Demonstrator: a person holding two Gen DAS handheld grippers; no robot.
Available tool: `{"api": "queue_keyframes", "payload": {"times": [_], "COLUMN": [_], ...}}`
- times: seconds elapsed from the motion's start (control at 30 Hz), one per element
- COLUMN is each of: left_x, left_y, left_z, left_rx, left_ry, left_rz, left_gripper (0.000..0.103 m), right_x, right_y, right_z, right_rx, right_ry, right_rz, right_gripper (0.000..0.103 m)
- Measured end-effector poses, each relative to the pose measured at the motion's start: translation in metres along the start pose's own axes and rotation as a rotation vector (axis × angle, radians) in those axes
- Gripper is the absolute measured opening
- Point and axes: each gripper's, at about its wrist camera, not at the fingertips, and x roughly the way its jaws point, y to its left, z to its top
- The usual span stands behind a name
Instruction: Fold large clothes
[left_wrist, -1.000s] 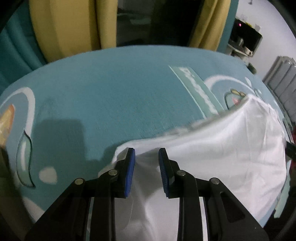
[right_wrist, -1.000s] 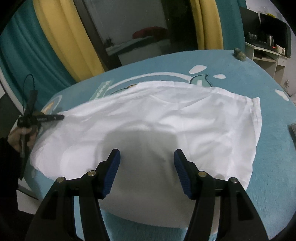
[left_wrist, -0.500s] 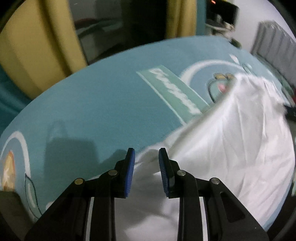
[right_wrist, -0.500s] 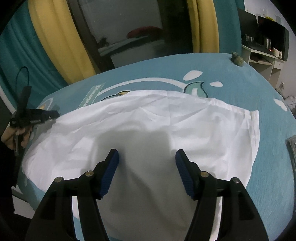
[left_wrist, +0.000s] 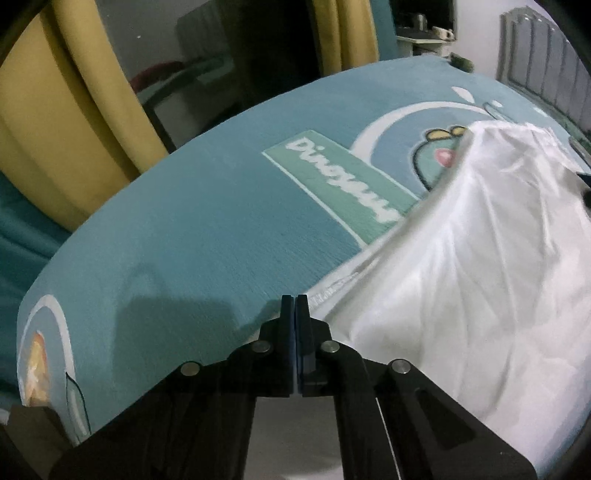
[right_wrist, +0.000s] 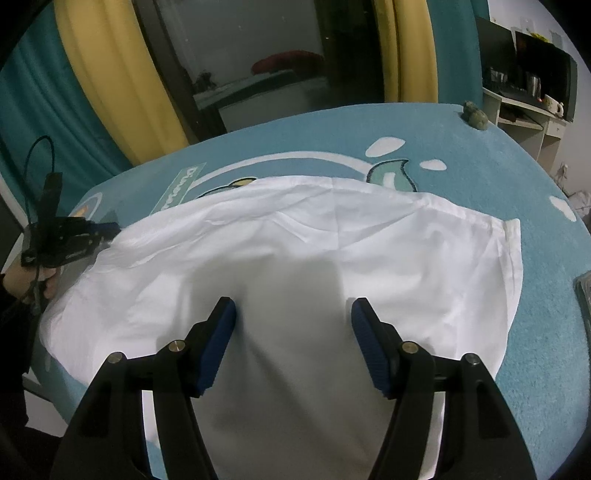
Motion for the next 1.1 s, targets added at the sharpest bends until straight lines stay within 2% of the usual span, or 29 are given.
{"api": "queue_keyframes", "payload": {"times": [0.23,0.37,0.4,0.47,0.5,0.53,0.7,0.87,0.93,1.1], "left_x": [-0.012,-0.022,-0.021,-0.024,-0.026,-0.025,-0.016,-0.006,-0.003,-0.003], "left_y": [0.017,0.011,0.009,0.003,0.0,-0.002,-0.012,-0.009,-0.007,-0.005], "left_z": [0.014,0.014,0.013,0.008,0.005,0.004,-0.003,-0.006,-0.005,0.002], "left_rx": [-0.095,-0.073,-0.066,-0.046,-0.028,-0.014,0.041,0.052,0.049,0.047], "left_ry": [-0.087,-0.073,-0.047,-0.034,-0.039,-0.041,-0.001,-0.011,-0.011,-0.007], "left_rz": [0.003,-0.038,-0.059,-0.068,-0.078,-0.088,-0.092,-0.088,-0.084,-0.086], "left_gripper": [0.0,0.001,0.005,0.024,0.039,0.045,0.045,0.042,0.01,0.007], "right_x": [-0.003,-0.003,-0.003,-0.002,-0.001,0.003,0.035,0.073,0.085,0.105], "right_y": [-0.003,0.001,0.001,0.002,0.003,0.003,0.002,-0.002,-0.001,-0.002], "right_z": [-0.002,0.009,0.012,0.025,0.032,0.042,0.086,0.109,0.112,0.11], "right_rx": [0.003,-0.07,-0.087,-0.146,-0.177,-0.214,-0.339,-0.366,-0.368,-0.37], "right_ry": [-0.001,-0.008,-0.011,-0.024,-0.029,-0.03,0.011,0.079,0.098,0.141], "right_rz": [-0.004,-0.03,-0.033,-0.048,-0.064,-0.081,-0.102,-0.052,-0.045,-0.034], "right_gripper": [0.067,0.067,0.067,0.068,0.068,0.068,0.068,0.068,0.068,0.068]}}
